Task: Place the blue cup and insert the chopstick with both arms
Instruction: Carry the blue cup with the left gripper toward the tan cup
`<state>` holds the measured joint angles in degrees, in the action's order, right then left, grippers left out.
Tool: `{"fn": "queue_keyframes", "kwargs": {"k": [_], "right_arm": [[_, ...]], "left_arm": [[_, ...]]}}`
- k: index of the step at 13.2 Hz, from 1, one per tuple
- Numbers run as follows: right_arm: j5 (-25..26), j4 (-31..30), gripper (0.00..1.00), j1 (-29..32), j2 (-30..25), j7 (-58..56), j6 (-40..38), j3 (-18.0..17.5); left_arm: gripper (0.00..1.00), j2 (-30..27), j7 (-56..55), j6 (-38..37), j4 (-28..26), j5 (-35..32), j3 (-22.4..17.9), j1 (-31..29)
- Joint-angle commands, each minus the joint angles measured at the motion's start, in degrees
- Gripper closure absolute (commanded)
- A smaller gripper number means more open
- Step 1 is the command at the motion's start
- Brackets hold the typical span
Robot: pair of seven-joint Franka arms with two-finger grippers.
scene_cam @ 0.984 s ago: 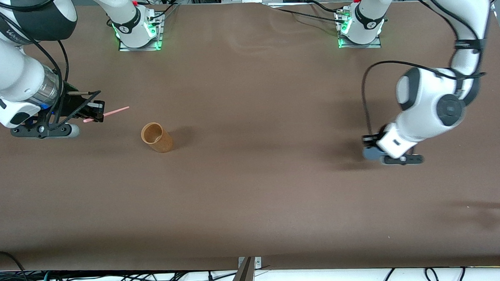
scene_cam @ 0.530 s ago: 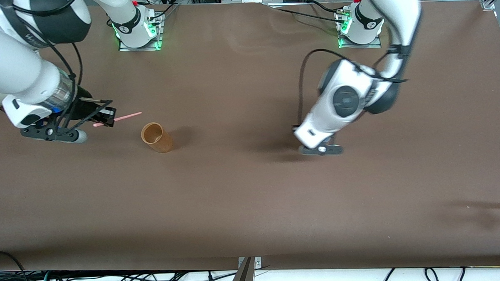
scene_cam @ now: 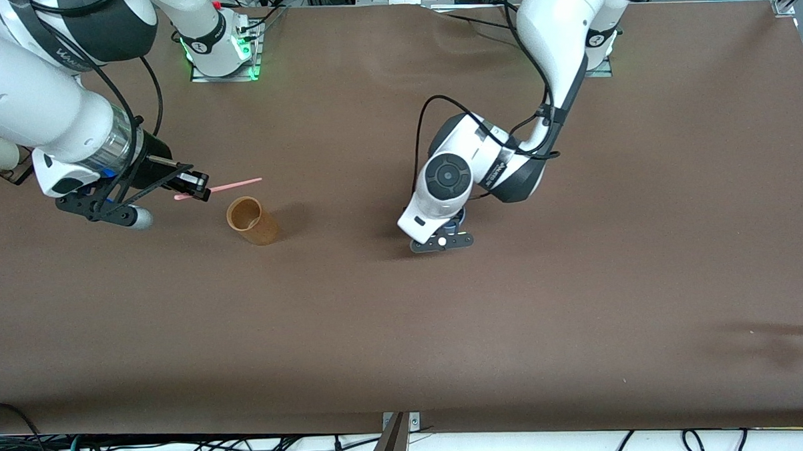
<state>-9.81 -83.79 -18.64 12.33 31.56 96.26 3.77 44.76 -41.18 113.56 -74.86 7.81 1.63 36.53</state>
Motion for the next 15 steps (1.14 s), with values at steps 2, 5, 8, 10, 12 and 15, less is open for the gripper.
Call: {"fn": "queue_keyframes", "kwargs": {"k": [2, 5, 8, 10, 12, 15], "right_arm": [[-1.7, 1.0, 1.00, -0.2, 0.2, 3.2, 0.1, -0.3], [-1.7, 1.0, 1.00, -1.6, 1.4, 5.0, 3.2, -0.3], [-1.7, 1.1, 1.00, -2.7, 3.3, 6.2, 8.0, -0.7], [-1.6, 1.1, 1.00, -4.4, 4.6, 7.1, 10.4, -0.7], [-1.7, 1.7, 1.00, -5.2, 5.5, 7.2, 11.9, -0.7], [-1.7, 5.4, 1.00, -6.5, 8.3, 7.3, 12.0, -0.7]], "left_arm": [[1.00, 4.1, -2.0, -0.5, 6.1, 1.2, -0.9, 1.6], [1.00, 4.3, -2.1, 0.4, 6.0, 1.2, -0.9, 1.6], [1.00, 4.5, -2.1, 2.8, 5.2, 1.2, -0.9, 1.6], [0.77, 4.7, -1.9, 2.9, 5.3, 1.2, -0.9, 1.5], [0.62, 4.5, -1.9, 2.9, 5.3, 1.2, -0.9, 1.4], [0.40, 3.8, -1.9, 2.7, 5.3, 3.8, -1.0, 1.0]]}}
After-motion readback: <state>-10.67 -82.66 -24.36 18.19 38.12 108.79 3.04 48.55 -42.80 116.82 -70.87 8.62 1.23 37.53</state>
